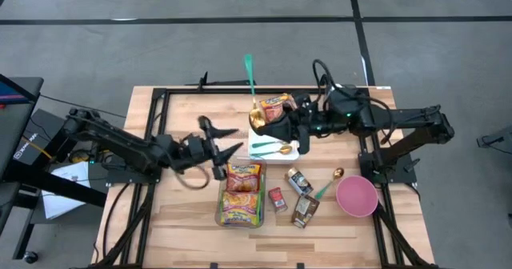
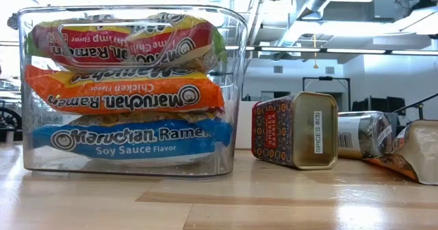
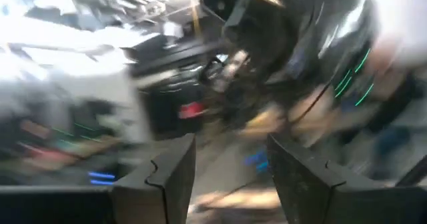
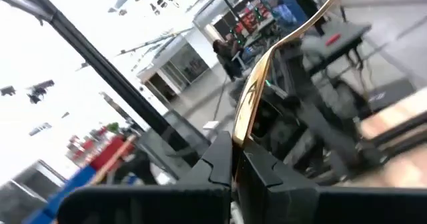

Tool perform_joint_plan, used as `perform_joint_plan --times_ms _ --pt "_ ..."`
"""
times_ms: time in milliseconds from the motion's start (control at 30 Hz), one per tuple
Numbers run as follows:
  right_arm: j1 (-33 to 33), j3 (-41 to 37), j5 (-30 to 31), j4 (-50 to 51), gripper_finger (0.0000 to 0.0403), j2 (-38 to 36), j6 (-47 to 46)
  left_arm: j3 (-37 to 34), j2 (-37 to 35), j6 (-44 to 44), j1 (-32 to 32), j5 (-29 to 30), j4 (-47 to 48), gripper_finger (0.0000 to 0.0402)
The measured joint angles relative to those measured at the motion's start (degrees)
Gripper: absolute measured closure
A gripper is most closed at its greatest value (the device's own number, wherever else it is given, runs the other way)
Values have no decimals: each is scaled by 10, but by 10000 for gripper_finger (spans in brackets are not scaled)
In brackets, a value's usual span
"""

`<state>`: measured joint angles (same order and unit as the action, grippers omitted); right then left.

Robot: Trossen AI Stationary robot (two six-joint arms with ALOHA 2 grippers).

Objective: Pick & Place Food Item
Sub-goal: Put the green spoon into the white bin

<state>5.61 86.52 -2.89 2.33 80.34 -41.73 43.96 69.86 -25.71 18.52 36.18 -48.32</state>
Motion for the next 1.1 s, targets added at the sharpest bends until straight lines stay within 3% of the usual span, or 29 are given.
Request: perform_joint_plan --times_ms 133,233,467,633,1100 --pt "4 0 -14 -21 403 4 -72 78 -4 -257 31 123 141 221" --pt "4 0 -20 -21 403 5 -112 120 1 -397 31 185 177 221" --pt "7 0 -18 -15 403 5 -163 147 1 -608 26 218 128 237" --pt "7 0 -45 -17 403 22 -190 150 2 -684 26 188 131 249" --pt "-1 0 -91 -58 403 57 -239 150 2 -690 25 179 135 248"
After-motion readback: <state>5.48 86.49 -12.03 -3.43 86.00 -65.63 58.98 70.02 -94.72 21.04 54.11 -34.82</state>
